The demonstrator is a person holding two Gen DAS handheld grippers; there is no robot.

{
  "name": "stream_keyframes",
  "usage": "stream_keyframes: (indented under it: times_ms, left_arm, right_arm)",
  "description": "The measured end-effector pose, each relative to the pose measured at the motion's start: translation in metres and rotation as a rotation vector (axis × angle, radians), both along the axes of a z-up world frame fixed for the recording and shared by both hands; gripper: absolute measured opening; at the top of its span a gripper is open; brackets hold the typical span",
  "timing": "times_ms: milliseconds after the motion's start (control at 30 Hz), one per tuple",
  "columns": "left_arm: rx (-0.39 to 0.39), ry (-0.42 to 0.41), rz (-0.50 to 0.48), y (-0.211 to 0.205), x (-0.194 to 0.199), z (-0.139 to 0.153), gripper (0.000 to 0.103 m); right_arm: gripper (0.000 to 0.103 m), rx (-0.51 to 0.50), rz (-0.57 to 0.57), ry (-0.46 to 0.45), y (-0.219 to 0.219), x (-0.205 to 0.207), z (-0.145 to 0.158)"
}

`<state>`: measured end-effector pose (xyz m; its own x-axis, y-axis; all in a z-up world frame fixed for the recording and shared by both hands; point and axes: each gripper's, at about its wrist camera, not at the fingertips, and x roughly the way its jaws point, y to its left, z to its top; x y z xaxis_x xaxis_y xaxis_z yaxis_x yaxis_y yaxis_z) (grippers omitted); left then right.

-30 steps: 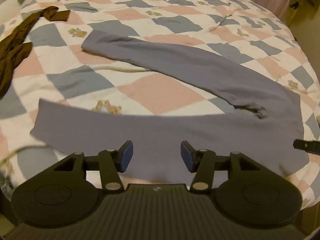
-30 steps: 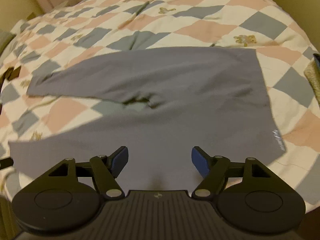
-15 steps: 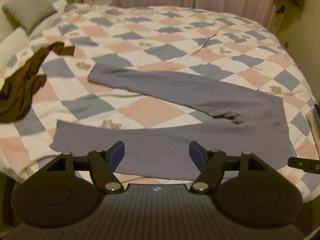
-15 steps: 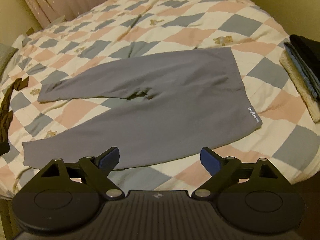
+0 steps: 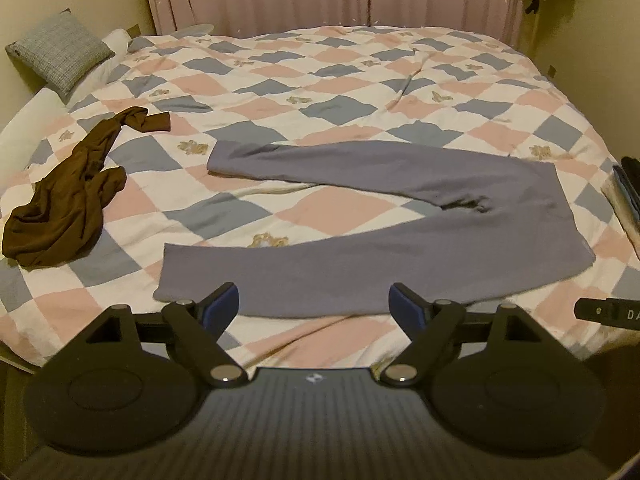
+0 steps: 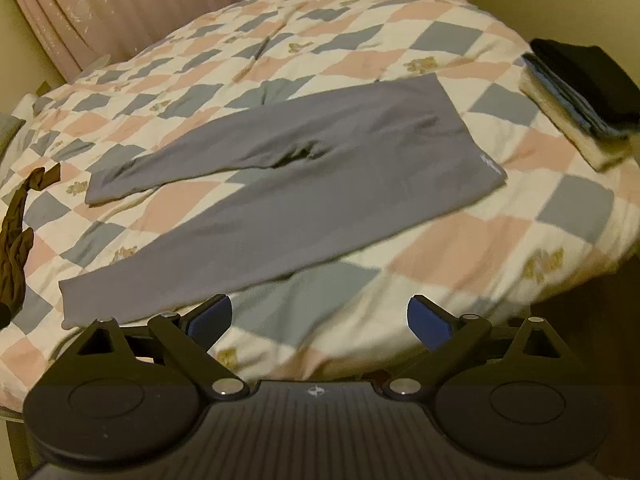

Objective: Fold clothes

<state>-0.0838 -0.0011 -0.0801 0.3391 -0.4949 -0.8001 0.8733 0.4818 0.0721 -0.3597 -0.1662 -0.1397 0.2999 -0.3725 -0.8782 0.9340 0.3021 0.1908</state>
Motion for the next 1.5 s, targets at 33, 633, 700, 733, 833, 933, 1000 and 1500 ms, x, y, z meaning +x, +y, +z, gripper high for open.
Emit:
stream_keyframes:
  times_ms: [33, 633, 700, 733, 833, 933, 1000, 1500]
  left_arm:
    - [-0.002, 0.0, -0.005, 0.007, 0.001, 0.0, 0.081]
    - [-0.004, 0.016, -0.064, 0.09, 0.009, -0.003, 0.087]
    - [-0.01, 0.022, -0.059, 0.094, 0.011, -0.003, 0.088]
    - [-0.012, 0.025, -0.055, 0.096, 0.012, -0.003, 0.088]
    - [-0.016, 0.032, -0.034, 0.102, 0.017, -0.004, 0.089]
    - [-0.001, 0.038, -0.008, 0.105, 0.024, -0.008, 0.089]
    - [0.011, 0.04, 0.004, 0.105, 0.03, -0.011, 0.089]
    - [0.014, 0.067, -0.053, 0.043, 0.06, -0.05, 0.089]
  right_arm:
    - [0.097, -0.003, -0.006, 0.003, 0.009, -0.001, 0.001]
    - [0.101, -0.054, -0.065, 0.053, 0.091, -0.002, 0.017]
    - [0.101, -0.07, -0.06, 0.06, 0.092, 0.001, 0.022]
    - [0.101, -0.079, -0.056, 0.063, 0.092, 0.003, 0.025]
    - [0.101, -0.109, -0.037, 0.071, 0.091, 0.011, 0.031]
    - [0.101, -0.121, -0.022, 0.074, 0.088, 0.018, 0.033]
    - [0.101, -0.121, -0.018, 0.075, 0.086, 0.022, 0.033]
    - [0.101, -0.09, -0.041, 0.077, -0.003, -0.011, 0.002]
